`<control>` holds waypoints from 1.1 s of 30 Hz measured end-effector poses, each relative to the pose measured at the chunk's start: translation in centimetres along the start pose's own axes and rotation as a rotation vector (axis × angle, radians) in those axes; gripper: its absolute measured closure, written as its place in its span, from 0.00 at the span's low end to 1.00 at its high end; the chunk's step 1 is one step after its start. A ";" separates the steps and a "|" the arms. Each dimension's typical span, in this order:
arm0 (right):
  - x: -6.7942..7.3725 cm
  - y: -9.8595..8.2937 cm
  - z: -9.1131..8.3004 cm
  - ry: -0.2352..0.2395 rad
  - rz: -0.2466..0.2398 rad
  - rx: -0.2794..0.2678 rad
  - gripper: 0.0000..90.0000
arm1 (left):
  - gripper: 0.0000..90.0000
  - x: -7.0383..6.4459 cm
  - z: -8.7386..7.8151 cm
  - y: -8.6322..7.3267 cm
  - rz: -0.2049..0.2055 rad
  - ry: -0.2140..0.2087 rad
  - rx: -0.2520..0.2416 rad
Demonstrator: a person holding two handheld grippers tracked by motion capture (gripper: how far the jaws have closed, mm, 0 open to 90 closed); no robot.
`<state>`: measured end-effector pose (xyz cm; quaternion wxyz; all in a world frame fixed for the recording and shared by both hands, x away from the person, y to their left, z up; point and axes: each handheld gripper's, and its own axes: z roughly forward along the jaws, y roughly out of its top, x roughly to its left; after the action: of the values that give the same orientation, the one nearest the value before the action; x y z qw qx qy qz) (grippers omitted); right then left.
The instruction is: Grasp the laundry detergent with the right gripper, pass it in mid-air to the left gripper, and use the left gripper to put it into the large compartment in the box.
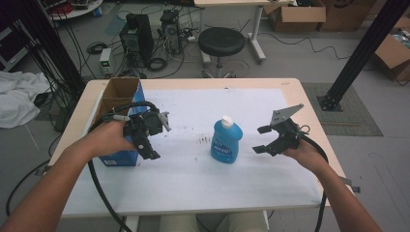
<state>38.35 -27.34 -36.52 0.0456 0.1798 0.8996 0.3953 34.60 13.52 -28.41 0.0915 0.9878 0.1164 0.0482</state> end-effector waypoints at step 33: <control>2.7 -2.5 2.1 -0.058 0.052 -0.328 0.20 | 0.23 0.2 0.1 -0.1 -0.008 -0.002 0.004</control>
<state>35.55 -26.44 -39.66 0.0899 0.2045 0.8163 0.5327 34.83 13.70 -28.53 0.0899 0.9876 0.1203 0.0464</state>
